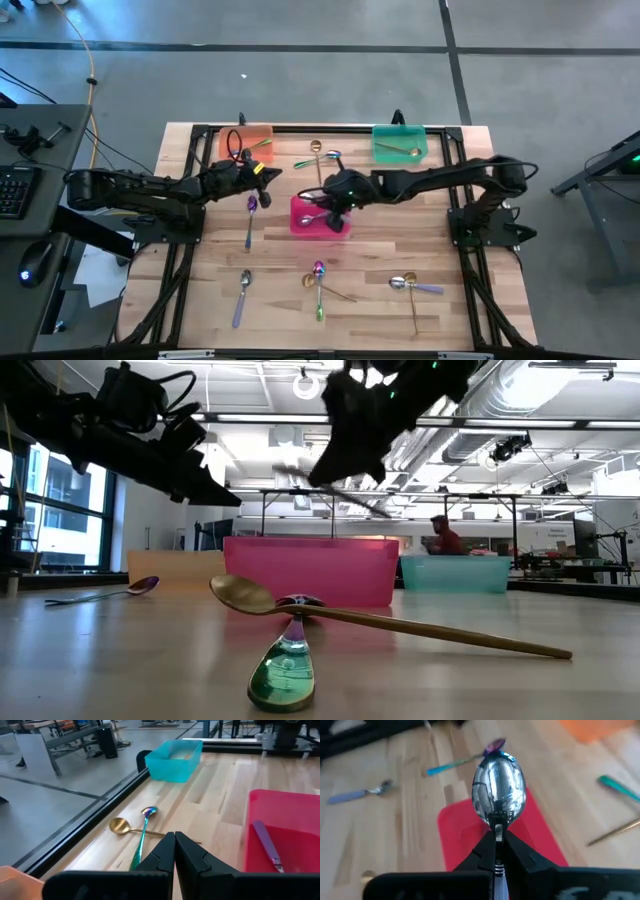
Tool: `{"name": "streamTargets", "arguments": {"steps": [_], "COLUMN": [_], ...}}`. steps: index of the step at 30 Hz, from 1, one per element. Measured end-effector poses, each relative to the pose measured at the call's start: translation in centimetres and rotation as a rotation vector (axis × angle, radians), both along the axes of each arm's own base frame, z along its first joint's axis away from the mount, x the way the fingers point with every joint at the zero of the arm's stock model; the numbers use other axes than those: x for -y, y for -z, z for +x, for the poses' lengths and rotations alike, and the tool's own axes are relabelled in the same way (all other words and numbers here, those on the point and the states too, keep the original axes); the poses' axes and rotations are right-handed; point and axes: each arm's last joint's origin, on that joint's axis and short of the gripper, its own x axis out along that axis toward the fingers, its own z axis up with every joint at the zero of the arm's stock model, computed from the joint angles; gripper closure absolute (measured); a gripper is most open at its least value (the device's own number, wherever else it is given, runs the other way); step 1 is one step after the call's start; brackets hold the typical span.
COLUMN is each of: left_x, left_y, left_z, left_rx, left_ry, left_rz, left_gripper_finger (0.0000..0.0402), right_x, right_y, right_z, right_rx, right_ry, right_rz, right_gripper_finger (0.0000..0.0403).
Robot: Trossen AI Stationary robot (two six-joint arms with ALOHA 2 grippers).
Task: Sort silverware by color (type)
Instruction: Put the purple spoon into the red bin, then put the green spoon into the orange bin
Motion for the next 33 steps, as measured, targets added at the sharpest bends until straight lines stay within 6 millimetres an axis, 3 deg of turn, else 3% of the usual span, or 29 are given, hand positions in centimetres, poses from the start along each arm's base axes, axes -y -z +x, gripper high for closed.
{"name": "streamTargets", "arguments": {"steps": [7, 13, 29, 33], "left_x": [-0.1, -0.1, -0.1, 0.0], "left_y": [0.0, 0.0, -0.2, -0.2], "left_z": [0.0, 0.0, 0.0, 0.0], "left_rx": [-0.001, 0.000, 0.021, 0.025], "left_ry": [-0.005, -0.005, 0.000, 0.018], "left_rz": [0.001, 0.001, 0.009, 0.000], "left_gripper_finger": [0.0401, 0.0401, 0.0401, 0.0401], "right_x": [0.1, 0.5, 1.6, 1.5], "right_y": [3.9, 5.7, 5.2, 3.9], "right_z": [1.2, 2.0, 2.4, 1.8], "right_rx": [-0.104, -0.103, -0.040, -0.035], "right_ry": [-0.011, 0.006, -0.010, -0.089], "right_rz": [0.047, 0.068, 0.044, -0.039], "right_gripper_finger": [0.0402, 0.0403, 0.0402, 0.0402]}}
